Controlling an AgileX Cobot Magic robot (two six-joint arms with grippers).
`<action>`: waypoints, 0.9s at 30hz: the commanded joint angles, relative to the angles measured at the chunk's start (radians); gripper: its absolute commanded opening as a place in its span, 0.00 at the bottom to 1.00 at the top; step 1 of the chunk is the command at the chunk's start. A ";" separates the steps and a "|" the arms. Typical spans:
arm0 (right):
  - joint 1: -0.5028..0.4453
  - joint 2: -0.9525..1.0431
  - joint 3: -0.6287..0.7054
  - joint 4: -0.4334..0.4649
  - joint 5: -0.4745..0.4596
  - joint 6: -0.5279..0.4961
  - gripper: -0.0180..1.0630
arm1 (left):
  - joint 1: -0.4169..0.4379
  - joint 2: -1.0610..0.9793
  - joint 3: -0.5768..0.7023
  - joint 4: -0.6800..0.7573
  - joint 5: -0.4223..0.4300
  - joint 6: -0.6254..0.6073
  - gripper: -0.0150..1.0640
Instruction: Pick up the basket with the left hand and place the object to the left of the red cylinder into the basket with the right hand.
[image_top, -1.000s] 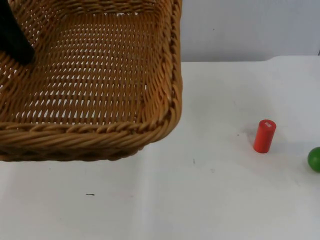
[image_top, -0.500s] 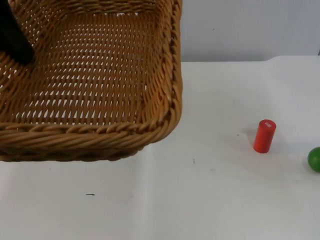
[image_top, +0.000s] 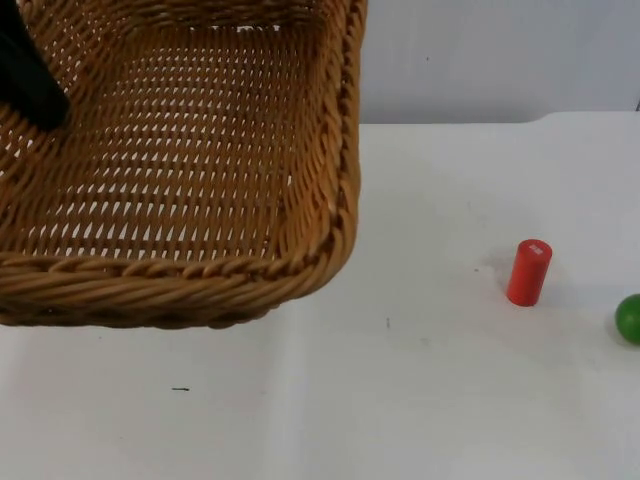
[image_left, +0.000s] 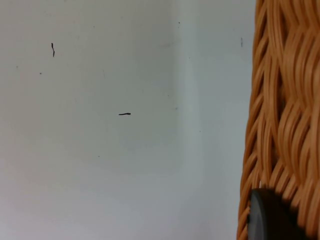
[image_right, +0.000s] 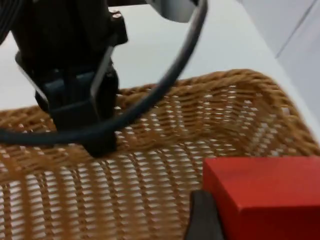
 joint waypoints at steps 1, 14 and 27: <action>0.005 0.026 -0.005 0.026 -0.028 0.018 0.02 | -0.005 -0.013 0.000 -0.039 0.004 0.009 0.01; 0.005 0.175 -0.005 0.048 -0.011 0.042 0.02 | -0.005 -0.013 0.000 -0.040 0.004 0.011 0.01; 0.005 0.177 -0.005 0.042 -0.007 0.056 0.62 | -0.005 -0.013 0.000 -0.039 0.003 0.026 0.01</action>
